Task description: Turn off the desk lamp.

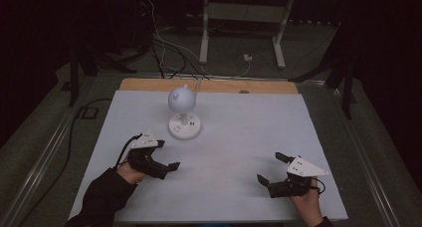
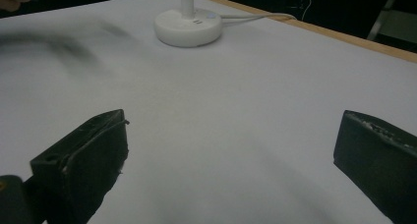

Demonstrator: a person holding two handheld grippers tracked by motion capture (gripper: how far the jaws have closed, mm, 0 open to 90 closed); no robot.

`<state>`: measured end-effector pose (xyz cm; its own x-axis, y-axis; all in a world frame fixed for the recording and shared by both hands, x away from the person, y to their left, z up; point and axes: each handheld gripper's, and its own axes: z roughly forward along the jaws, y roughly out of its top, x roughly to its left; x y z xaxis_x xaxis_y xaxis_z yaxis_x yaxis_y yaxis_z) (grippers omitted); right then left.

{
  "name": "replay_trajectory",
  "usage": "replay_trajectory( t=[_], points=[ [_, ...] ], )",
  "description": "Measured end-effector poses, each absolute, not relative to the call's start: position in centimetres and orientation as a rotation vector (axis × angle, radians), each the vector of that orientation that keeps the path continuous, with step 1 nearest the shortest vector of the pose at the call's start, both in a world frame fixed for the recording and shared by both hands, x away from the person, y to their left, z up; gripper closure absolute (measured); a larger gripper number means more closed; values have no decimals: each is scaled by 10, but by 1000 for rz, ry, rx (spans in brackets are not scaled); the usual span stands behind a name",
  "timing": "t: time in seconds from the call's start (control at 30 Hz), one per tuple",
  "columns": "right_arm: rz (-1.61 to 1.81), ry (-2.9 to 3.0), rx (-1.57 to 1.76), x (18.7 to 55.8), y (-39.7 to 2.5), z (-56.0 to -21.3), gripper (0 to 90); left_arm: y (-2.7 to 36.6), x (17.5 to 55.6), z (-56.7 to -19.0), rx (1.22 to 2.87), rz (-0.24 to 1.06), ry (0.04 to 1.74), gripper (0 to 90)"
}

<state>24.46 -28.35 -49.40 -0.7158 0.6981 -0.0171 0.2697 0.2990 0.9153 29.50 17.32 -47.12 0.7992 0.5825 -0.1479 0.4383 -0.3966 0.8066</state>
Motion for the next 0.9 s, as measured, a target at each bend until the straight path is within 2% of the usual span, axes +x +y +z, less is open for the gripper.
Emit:
replay_trajectory(
  t=[0.9],
  points=[
    [1387, 2176, 861, 245, -282, -495, 0, 228, 246, -504, 2077, 251, 862, 4]
  ],
)
